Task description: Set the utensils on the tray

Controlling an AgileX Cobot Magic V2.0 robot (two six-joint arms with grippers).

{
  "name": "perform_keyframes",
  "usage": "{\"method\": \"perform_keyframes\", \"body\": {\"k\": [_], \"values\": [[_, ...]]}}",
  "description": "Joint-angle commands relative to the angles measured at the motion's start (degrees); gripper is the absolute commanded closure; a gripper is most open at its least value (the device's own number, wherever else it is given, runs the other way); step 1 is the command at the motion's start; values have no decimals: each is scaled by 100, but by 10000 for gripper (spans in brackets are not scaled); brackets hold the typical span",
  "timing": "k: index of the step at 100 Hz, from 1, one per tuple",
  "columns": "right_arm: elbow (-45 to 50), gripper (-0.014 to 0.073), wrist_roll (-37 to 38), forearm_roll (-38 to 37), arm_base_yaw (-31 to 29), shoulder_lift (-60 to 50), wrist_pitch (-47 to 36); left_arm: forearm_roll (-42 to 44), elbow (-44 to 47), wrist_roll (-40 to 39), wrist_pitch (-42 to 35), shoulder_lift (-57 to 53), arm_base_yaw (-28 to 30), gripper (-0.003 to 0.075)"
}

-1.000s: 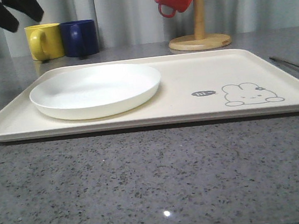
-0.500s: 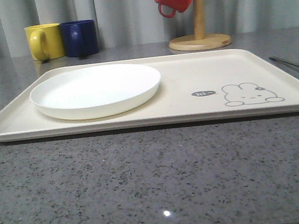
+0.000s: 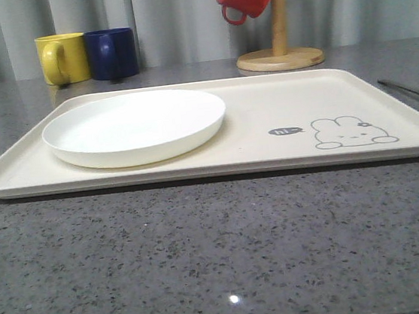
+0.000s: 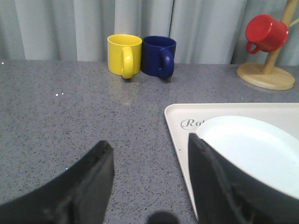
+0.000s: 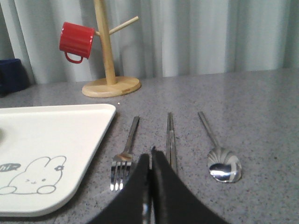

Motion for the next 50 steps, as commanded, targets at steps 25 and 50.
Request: {"method": "perform_keyframes", "body": {"k": [25,50], "values": [[-1077,662,-9,328,-44,117,161,-5,-71,18,-472,-350,11,738],[-3252,662,-9,344,-44,1791,2854,-5,-71,18,-477,-350,11,738]]}}
